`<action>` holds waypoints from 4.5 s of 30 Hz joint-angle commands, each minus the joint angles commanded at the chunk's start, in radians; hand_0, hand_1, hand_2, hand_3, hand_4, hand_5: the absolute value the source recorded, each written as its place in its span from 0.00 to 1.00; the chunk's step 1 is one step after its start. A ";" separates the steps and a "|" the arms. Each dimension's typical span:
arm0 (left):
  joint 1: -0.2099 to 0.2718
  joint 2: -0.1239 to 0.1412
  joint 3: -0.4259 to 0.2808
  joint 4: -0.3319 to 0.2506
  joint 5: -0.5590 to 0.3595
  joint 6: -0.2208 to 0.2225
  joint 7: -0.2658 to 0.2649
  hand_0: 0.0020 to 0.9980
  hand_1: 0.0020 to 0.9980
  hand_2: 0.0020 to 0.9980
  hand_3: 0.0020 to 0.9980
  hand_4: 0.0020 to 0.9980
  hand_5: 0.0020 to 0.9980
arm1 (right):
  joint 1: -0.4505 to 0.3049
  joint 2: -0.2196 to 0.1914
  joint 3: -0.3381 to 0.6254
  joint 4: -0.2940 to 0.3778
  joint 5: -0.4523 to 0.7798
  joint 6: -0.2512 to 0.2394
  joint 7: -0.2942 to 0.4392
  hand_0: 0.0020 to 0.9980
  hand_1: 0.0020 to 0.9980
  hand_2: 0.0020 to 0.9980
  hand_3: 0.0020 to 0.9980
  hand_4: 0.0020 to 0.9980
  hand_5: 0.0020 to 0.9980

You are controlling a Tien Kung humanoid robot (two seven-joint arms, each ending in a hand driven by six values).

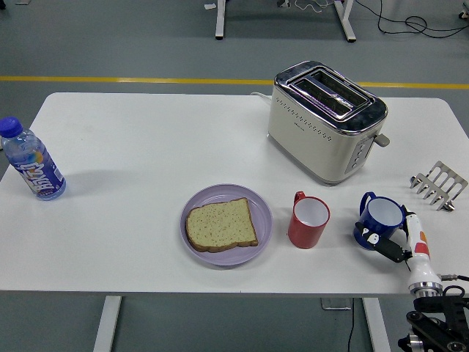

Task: Pick up the cup,pour liquid into bread,place the cup on the desk

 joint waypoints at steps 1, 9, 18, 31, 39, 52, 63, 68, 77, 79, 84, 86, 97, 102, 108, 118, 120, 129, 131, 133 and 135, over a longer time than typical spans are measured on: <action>0.000 0.000 0.000 0.000 0.001 0.000 0.000 0.68 0.68 0.70 0.54 0.25 1.00 | 0.000 0.000 0.000 0.000 -0.002 0.000 -0.002 0.33 0.28 0.44 0.45 0.74 0.12; 0.003 0.000 0.000 0.000 0.002 -0.001 0.000 0.68 0.68 0.70 0.54 0.25 1.00 | -0.004 -0.004 -0.007 0.001 -0.029 0.000 -0.032 0.44 0.34 0.48 0.49 0.78 0.14; -0.001 0.000 0.009 0.000 -0.017 0.000 -0.006 0.68 0.68 0.70 0.54 0.25 1.00 | -0.003 -0.006 -0.005 0.005 -0.029 0.000 -0.032 0.53 0.40 0.52 0.54 0.83 0.16; -0.002 0.000 0.013 0.000 -0.023 0.000 -0.008 0.68 0.68 0.70 0.54 0.25 1.00 | -0.003 -0.008 -0.002 0.007 -0.037 0.000 -0.039 0.64 0.49 0.60 0.66 0.93 0.20; -0.003 0.000 0.016 0.000 -0.028 0.001 -0.009 0.68 0.68 0.70 0.54 0.25 1.00 | -0.003 -0.009 0.003 0.009 -0.041 0.000 -0.042 0.74 0.60 0.72 0.78 0.93 0.20; -0.005 0.000 0.018 0.000 -0.032 0.000 -0.010 0.68 0.68 0.70 0.54 0.25 1.00 | -0.007 -0.013 0.008 0.014 -0.041 0.000 -0.044 0.83 0.73 0.88 0.89 0.95 0.19; -0.007 0.000 0.020 0.000 -0.036 -0.001 -0.012 0.68 0.68 0.70 0.54 0.25 1.00 | -0.010 -0.012 0.026 0.012 -0.042 0.000 -0.034 0.93 0.82 0.95 1.00 0.98 0.17; -0.007 0.000 0.020 -0.001 -0.033 -0.001 -0.011 0.68 0.68 0.70 0.54 0.25 1.00 | -0.015 -0.014 0.036 0.020 -0.065 0.001 -0.045 0.95 0.84 0.96 1.00 1.00 0.15; -0.006 0.000 0.013 -0.001 -0.023 -0.001 -0.007 0.68 0.68 0.70 0.54 0.25 1.00 | -0.033 -0.026 0.062 0.060 -0.149 0.000 -0.096 0.96 0.86 0.97 1.00 1.00 0.12; -0.006 0.000 0.011 -0.001 -0.019 -0.001 -0.005 0.68 0.68 0.70 0.54 0.25 1.00 | -0.035 -0.027 0.066 0.064 -0.159 0.000 -0.102 0.96 0.86 0.97 1.00 1.00 0.12; -0.006 0.000 0.007 -0.001 -0.012 -0.001 -0.003 0.68 0.68 0.70 0.54 0.25 1.00 | -0.046 -0.030 0.082 0.080 -0.170 0.000 -0.108 0.97 0.87 0.98 1.00 1.00 0.08; -0.006 0.000 0.006 -0.001 -0.010 -0.001 -0.002 0.68 0.68 0.70 0.54 0.25 1.00 | -0.053 -0.033 0.091 0.094 -0.178 0.000 -0.112 0.97 0.87 0.98 1.00 1.00 0.08; -0.001 0.000 -0.002 -0.001 0.006 -0.002 0.003 0.68 0.68 0.70 0.54 0.25 1.00 | -0.072 -0.047 0.116 0.158 -0.202 0.000 -0.125 0.98 0.87 0.98 1.00 1.00 0.08; 0.001 0.000 -0.003 -0.001 0.008 -0.003 0.003 0.68 0.68 0.70 0.54 0.25 1.00 | -0.080 -0.052 0.118 0.178 -0.212 0.000 -0.132 0.98 0.87 0.98 1.00 1.00 0.08; -0.001 0.000 0.004 -0.001 -0.003 -0.003 -0.001 0.68 0.68 0.70 0.54 0.25 1.00 | -0.095 -0.058 0.135 0.223 -0.238 0.000 -0.144 0.99 0.87 0.98 1.00 1.00 0.09; -0.005 0.000 0.013 0.000 -0.020 -0.003 -0.007 0.68 0.68 0.70 0.54 0.25 1.00 | -0.133 -0.073 0.212 0.345 -0.336 0.000 -0.186 0.99 0.87 0.98 1.00 1.00 0.09; -0.006 0.001 0.015 0.000 -0.023 -0.003 -0.008 0.68 0.68 0.70 0.54 0.25 1.00 | -0.144 -0.078 0.225 0.380 -0.349 0.000 -0.190 0.99 0.87 0.98 1.00 1.00 0.09; -0.011 0.002 0.019 0.000 -0.030 -0.003 -0.011 0.68 0.68 0.70 0.54 0.25 1.00 | -0.209 -0.089 0.265 0.607 -0.302 0.000 -0.151 0.98 0.86 0.97 1.00 1.00 0.09; -0.013 0.002 0.018 0.000 -0.029 -0.003 -0.011 0.68 0.68 0.70 0.54 0.25 1.00 | -0.215 -0.089 0.278 0.654 -0.283 0.000 -0.143 0.98 0.86 0.97 1.00 1.00 0.09; -0.013 0.003 0.019 0.000 -0.030 -0.003 -0.011 0.68 0.68 0.70 0.54 0.25 1.00 | -0.219 -0.091 0.288 0.686 -0.258 0.000 -0.135 0.98 0.86 0.97 1.00 1.00 0.09; -0.013 0.003 0.019 0.000 -0.030 -0.003 -0.011 0.68 0.68 0.70 0.54 0.25 1.00 | -0.221 -0.094 0.294 0.705 -0.242 0.000 -0.132 0.98 0.86 0.96 1.00 1.00 0.09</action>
